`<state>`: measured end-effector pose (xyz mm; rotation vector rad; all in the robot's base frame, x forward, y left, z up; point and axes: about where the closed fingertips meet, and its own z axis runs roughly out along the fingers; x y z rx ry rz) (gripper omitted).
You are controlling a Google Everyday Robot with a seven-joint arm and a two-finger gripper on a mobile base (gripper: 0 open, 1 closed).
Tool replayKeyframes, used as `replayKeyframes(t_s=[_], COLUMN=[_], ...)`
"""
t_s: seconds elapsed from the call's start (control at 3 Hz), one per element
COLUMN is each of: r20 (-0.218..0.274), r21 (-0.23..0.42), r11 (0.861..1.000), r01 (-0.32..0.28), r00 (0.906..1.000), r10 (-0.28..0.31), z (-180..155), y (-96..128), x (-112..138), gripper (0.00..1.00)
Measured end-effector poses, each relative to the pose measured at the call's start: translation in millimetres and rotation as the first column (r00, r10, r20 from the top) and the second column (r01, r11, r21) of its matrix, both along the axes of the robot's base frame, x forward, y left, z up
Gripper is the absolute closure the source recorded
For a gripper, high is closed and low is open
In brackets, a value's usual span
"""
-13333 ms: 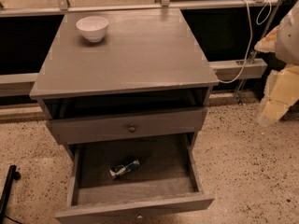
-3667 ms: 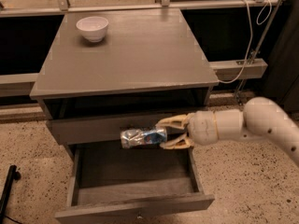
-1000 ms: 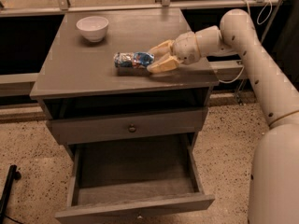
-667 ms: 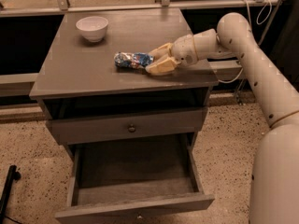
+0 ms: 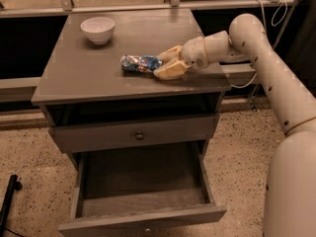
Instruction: Pick redbull can from middle drawer and place on counter
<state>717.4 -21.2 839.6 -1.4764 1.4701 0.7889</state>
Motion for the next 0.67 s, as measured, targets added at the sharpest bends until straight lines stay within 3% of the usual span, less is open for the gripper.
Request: replayKeyframes(t_s=[0.33, 0.67], r20=[0.0, 0.0], r21=[0.0, 0.0], r11=[1.0, 1.0], r01=[0.0, 0.0], r00=[1.0, 1.0], r10=[0.0, 0.0], z=[0.0, 0.0], y=[0.1, 0.1], x=[0.0, 0.0], gripper=[0.2, 0.0])
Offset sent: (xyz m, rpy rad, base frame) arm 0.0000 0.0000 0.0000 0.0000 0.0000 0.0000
